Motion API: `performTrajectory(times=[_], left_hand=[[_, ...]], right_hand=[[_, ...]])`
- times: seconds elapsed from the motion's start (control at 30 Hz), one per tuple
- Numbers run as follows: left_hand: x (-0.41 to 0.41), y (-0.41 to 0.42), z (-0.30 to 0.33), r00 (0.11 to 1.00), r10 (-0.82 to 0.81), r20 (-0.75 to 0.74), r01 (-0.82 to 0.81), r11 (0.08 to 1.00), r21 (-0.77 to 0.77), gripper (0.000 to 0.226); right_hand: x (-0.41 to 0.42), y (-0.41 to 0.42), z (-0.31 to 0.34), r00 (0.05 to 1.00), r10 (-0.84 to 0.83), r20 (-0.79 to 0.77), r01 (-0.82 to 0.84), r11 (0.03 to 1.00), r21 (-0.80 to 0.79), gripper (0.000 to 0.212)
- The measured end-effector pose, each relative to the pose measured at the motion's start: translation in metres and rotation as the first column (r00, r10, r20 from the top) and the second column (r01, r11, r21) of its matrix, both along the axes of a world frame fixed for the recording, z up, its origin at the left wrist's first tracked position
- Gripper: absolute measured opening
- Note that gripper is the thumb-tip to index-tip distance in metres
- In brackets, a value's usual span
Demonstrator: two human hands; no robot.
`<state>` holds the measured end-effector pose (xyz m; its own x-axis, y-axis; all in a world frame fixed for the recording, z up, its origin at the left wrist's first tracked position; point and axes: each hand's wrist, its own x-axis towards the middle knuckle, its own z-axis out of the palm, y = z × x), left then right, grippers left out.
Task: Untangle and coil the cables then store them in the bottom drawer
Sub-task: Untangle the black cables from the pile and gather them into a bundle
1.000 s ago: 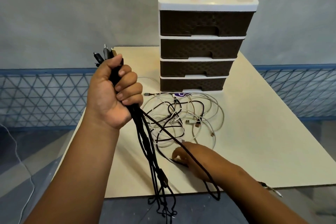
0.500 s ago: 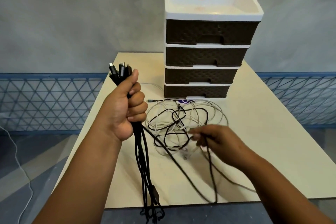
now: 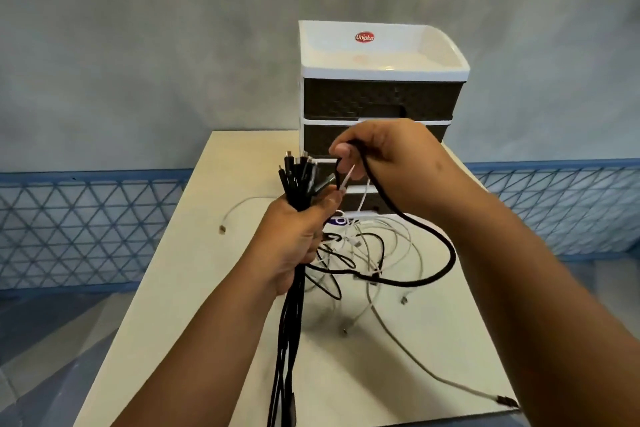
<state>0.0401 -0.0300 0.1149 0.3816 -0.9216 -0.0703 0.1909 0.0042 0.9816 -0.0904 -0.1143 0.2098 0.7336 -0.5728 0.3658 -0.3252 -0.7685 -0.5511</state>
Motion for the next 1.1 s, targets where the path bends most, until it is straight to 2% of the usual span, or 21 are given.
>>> performTrajectory(times=[0.17, 0.27, 0.37, 0.47, 0.6, 0.73, 0.93, 1.1], left_hand=[[0.000, -0.012, -0.011, 0.998, 0.060, -0.004, -0.059, 0.998, 0.032, 0.026], [-0.001, -0.013, -0.016, 0.999, 0.039, -0.022, -0.038, 0.999, 0.038, 0.022], [-0.001, -0.012, -0.016, 0.999, -0.009, -0.042, 0.010, 1.000, 0.007, 0.029], [0.000, -0.010, -0.016, 0.998, -0.024, -0.057, 0.022, 0.999, -0.035, 0.033], [0.000, -0.009, -0.017, 0.997, 0.020, -0.072, -0.025, 0.998, -0.065, 0.028], [0.001, -0.011, -0.016, 0.993, 0.061, -0.100, -0.068, 0.995, -0.068, 0.027], [0.005, -0.008, -0.013, 0.992, -0.021, -0.122, 0.015, 0.998, -0.053, 0.029], [0.009, -0.011, -0.013, 0.983, -0.015, -0.181, 0.016, 1.000, 0.004, 0.029]], right_hand=[[0.003, -0.013, 0.008, 0.970, -0.017, 0.244, -0.021, 0.989, 0.149, 0.015], [0.003, -0.020, 0.018, 0.929, -0.035, 0.367, -0.053, 0.973, 0.225, 0.016], [0.003, -0.028, 0.023, 0.923, -0.074, 0.378, -0.025, 0.968, 0.251, 0.017], [0.000, -0.038, 0.026, 0.894, -0.162, 0.417, 0.009, 0.939, 0.344, 0.019], [-0.007, -0.052, 0.026, 0.865, -0.240, 0.441, 0.024, 0.897, 0.441, 0.022], [-0.008, -0.059, 0.020, 0.855, -0.285, 0.434, 0.059, 0.884, 0.464, 0.025], [-0.012, -0.058, 0.007, 0.898, -0.235, 0.372, 0.013, 0.859, 0.511, 0.028], [-0.021, -0.061, -0.006, 0.895, -0.250, 0.369, 0.010, 0.840, 0.543, 0.028]])
